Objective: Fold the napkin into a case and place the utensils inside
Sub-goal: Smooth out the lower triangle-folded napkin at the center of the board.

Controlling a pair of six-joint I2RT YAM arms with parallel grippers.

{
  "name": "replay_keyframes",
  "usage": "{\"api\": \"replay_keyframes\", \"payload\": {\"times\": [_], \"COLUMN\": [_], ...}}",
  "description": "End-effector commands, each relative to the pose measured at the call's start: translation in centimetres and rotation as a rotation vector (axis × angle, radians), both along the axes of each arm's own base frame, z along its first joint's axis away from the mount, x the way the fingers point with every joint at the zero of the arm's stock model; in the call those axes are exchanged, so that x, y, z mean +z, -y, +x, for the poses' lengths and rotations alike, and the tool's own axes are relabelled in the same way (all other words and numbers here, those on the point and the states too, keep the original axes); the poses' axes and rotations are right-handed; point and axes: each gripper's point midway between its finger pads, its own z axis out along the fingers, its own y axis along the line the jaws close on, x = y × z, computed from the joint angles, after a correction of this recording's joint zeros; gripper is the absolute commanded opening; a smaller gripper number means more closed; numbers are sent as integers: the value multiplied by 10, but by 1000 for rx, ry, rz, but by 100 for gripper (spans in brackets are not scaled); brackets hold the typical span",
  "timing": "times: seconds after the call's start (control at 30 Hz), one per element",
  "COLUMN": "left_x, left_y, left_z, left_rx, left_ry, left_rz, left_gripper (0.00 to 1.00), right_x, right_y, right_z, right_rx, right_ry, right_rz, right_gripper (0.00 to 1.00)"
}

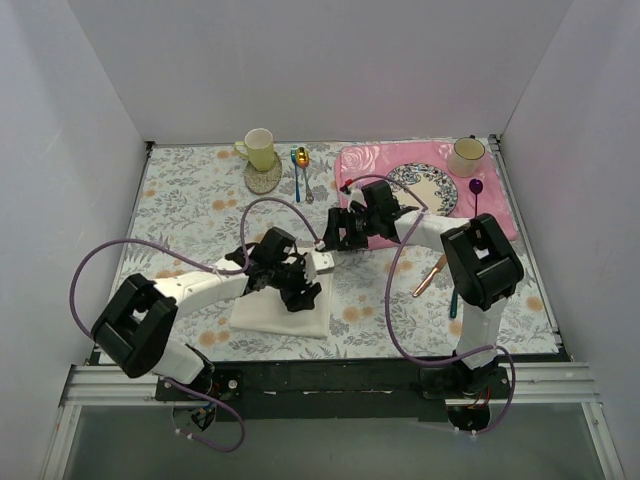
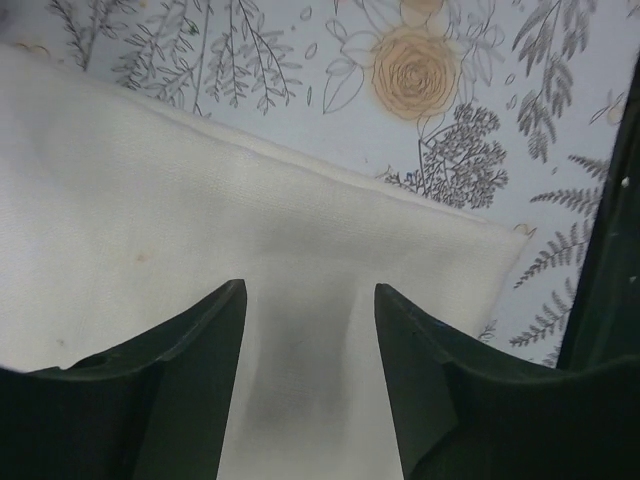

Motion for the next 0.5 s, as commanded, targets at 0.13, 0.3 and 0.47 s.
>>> {"api": "replay_keyframes", "payload": {"times": [0.13,0.3,0.47], "left_x": [92,100,100], "left_y": [-12,-59,-71], "left_z": [19,63,88], "left_rx": [228,570,755], "left_ry": [-146,-357,-530], "left_rz": [-266,-400,-512], "left_gripper": [57,54,56], "right_x": [105,120,107], "right_y": [2,-19,-52], "right_z": [-6,-45,-86], "right_rx": [104,112,160], "right_ry": [200,3,-185], "right_rz": [117,293,378], "right_gripper": [99,99,99]}}
